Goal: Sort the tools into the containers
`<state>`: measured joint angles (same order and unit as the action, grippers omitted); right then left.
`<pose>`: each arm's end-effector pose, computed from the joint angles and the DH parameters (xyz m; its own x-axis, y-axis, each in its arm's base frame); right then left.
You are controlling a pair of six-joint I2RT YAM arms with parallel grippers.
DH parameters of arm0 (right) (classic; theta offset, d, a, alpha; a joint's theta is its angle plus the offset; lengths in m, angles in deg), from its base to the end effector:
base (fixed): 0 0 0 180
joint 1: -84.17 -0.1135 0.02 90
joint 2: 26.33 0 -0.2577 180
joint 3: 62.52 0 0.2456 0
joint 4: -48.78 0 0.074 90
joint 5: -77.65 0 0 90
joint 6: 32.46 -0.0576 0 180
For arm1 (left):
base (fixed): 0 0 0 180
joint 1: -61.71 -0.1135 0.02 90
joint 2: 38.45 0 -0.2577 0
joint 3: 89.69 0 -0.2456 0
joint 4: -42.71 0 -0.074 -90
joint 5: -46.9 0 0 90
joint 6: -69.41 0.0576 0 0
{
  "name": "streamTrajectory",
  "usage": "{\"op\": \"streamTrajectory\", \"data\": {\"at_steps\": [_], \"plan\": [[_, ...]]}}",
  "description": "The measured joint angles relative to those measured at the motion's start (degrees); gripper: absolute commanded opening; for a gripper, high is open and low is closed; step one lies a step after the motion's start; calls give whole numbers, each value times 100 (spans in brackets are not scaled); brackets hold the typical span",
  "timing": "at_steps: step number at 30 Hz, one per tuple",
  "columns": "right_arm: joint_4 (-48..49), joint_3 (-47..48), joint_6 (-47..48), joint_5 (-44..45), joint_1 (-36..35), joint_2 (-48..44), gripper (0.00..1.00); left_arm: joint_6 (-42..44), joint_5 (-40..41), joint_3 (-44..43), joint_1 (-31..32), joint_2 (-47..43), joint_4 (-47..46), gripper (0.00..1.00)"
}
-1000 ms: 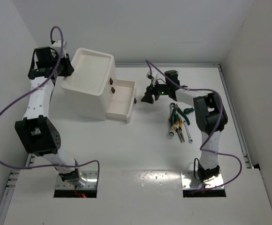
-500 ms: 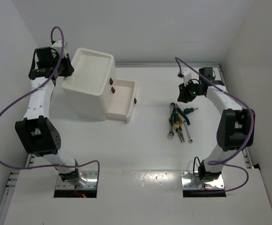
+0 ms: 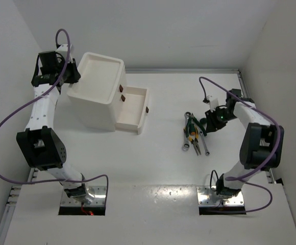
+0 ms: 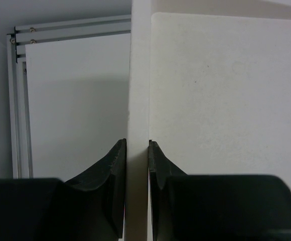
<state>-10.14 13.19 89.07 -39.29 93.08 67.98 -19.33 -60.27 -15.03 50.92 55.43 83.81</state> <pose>0.2997 -0.0206 0.1697 -0.8438 -0.3396 -0.4155 -0.4692 0.8427 0.2640 0.3866 0.0564 0.3556 -0.4841 -0.0709 -0.8722 0.0838 0.9884 -0.1268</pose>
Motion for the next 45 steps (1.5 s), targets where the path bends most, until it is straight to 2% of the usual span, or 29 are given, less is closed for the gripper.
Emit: {"op": "streamTrajectory", "data": {"at_steps": [3, 8, 17, 23, 33, 36, 37, 40, 45], "plan": [[22, -66, -46, 2, -4, 24, 36, 0, 4, 0, 0, 0, 0, 9], [345, -94, -282, 55, -9, 236, 39, 0, 39, 0, 17, -2, 2, 9], [848, -66, -570, 232, -44, 876, 39, 9, 70, -2, 26, -4, 13, 9], [890, 332, -627, 256, -44, 1342, 39, 9, 72, -2, 26, -4, 15, 9], [977, 439, -625, 293, -223, 1541, 38, 24, 94, -68, 35, 28, 85, 7], [1014, 444, -614, 295, -321, 1545, 31, 24, 94, -90, 37, 39, 114, 7], [1023, 448, -610, 297, -354, 1558, 18, 24, 94, -90, 37, 39, 114, 7], [1034, 496, -614, 302, -391, 1624, 2, 24, 94, -90, 37, 39, 116, 7], [1003, 529, -614, 319, -398, 1639, 0, 26, 94, -90, 37, 39, 114, 5]]}}
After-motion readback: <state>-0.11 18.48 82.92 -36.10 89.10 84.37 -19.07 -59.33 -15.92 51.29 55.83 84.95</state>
